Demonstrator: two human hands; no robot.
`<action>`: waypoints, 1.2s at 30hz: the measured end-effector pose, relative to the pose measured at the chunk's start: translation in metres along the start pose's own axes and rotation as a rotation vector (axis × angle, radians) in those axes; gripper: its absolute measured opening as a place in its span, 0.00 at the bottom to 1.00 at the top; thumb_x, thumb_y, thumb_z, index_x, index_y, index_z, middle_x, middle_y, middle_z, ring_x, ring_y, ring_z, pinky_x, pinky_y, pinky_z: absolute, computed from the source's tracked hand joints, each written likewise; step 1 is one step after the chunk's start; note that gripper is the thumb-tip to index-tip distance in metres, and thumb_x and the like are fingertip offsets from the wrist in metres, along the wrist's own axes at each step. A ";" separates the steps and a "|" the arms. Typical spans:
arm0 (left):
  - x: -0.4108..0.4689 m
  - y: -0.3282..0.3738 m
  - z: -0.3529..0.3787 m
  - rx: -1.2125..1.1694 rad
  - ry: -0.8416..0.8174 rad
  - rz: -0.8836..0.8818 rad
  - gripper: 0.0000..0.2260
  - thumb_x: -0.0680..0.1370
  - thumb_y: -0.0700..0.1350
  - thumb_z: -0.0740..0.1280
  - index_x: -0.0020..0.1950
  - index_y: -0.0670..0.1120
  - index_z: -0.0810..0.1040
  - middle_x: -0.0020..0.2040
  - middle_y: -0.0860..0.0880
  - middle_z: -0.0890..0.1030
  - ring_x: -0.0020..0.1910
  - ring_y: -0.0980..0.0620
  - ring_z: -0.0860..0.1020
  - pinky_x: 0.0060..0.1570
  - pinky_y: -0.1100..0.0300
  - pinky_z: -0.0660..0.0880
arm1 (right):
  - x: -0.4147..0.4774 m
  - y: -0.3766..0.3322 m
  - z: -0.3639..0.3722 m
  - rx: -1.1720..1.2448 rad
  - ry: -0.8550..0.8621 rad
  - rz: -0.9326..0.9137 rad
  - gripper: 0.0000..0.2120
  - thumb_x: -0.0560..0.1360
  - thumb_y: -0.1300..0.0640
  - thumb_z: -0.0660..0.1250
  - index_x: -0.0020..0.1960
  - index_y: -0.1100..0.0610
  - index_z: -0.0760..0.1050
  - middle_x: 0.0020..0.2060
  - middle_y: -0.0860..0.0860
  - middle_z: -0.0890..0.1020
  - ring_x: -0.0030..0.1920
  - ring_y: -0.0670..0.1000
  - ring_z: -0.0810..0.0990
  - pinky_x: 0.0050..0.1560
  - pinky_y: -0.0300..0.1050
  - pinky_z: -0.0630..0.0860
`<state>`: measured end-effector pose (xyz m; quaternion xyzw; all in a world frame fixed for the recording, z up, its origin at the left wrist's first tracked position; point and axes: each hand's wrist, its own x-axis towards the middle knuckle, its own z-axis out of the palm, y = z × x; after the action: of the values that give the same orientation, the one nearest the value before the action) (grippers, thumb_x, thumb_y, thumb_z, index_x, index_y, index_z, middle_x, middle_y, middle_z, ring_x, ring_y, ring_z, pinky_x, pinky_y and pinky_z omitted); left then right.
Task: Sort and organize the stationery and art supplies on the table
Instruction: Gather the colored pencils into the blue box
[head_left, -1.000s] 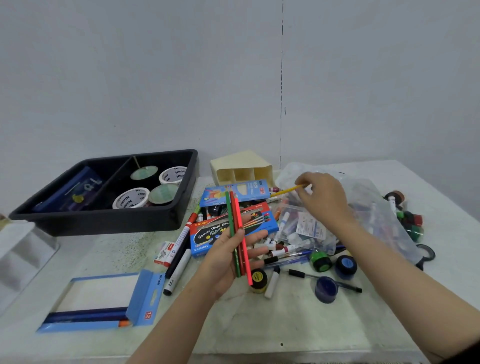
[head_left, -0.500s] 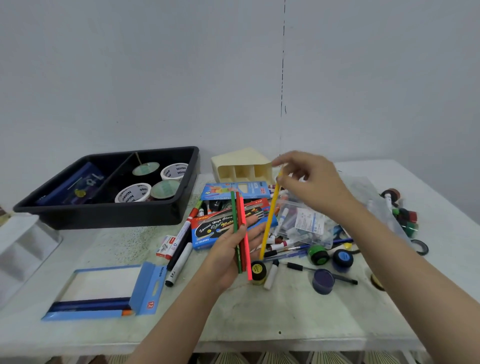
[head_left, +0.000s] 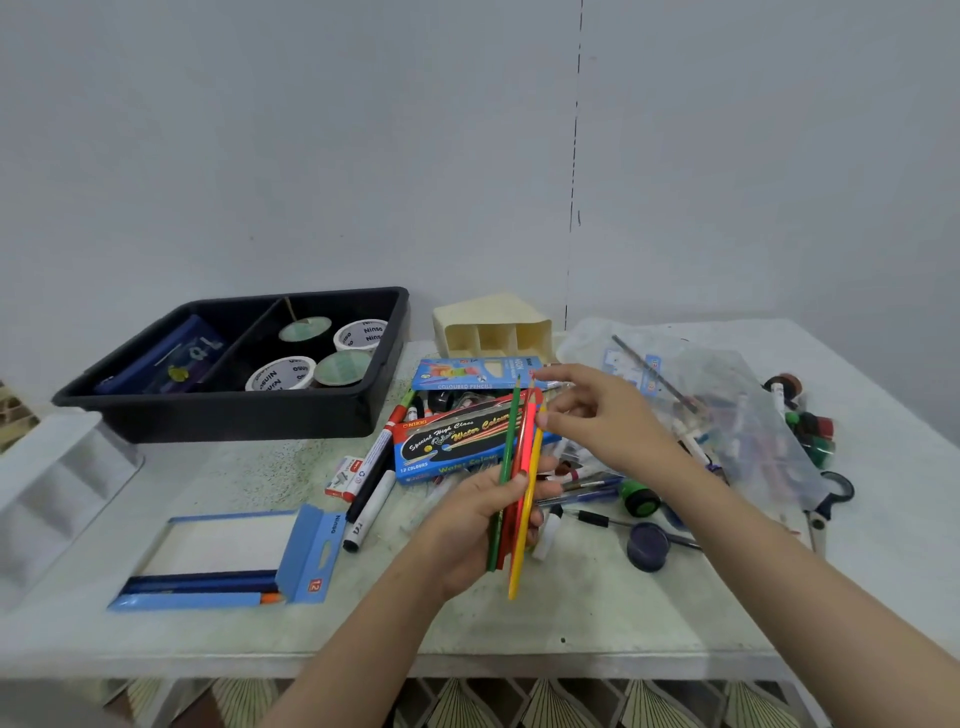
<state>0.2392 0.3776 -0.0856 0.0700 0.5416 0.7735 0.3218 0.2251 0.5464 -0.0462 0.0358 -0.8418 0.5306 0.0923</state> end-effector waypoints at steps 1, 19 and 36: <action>-0.001 0.000 0.000 0.005 -0.007 -0.003 0.11 0.81 0.39 0.59 0.58 0.43 0.78 0.43 0.47 0.83 0.33 0.54 0.76 0.35 0.61 0.76 | -0.001 0.000 0.000 0.020 -0.007 0.000 0.17 0.72 0.61 0.72 0.59 0.50 0.76 0.37 0.48 0.84 0.42 0.52 0.82 0.50 0.45 0.78; -0.026 0.010 -0.013 0.121 -0.041 -0.042 0.12 0.81 0.42 0.58 0.63 0.45 0.75 0.48 0.46 0.84 0.35 0.53 0.80 0.34 0.62 0.77 | -0.003 -0.008 0.024 0.251 0.048 0.108 0.18 0.71 0.66 0.72 0.59 0.57 0.75 0.40 0.59 0.82 0.40 0.55 0.84 0.42 0.49 0.82; -0.070 0.046 -0.085 0.160 -0.116 -0.100 0.11 0.78 0.40 0.59 0.58 0.41 0.76 0.45 0.45 0.84 0.33 0.50 0.80 0.33 0.58 0.78 | 0.004 -0.048 0.090 0.430 -0.119 0.146 0.15 0.73 0.66 0.69 0.54 0.50 0.78 0.40 0.51 0.85 0.37 0.50 0.85 0.35 0.38 0.80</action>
<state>0.2357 0.2605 -0.0621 0.1129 0.5851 0.7052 0.3842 0.2184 0.4453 -0.0409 0.0251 -0.7136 0.7001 -0.0060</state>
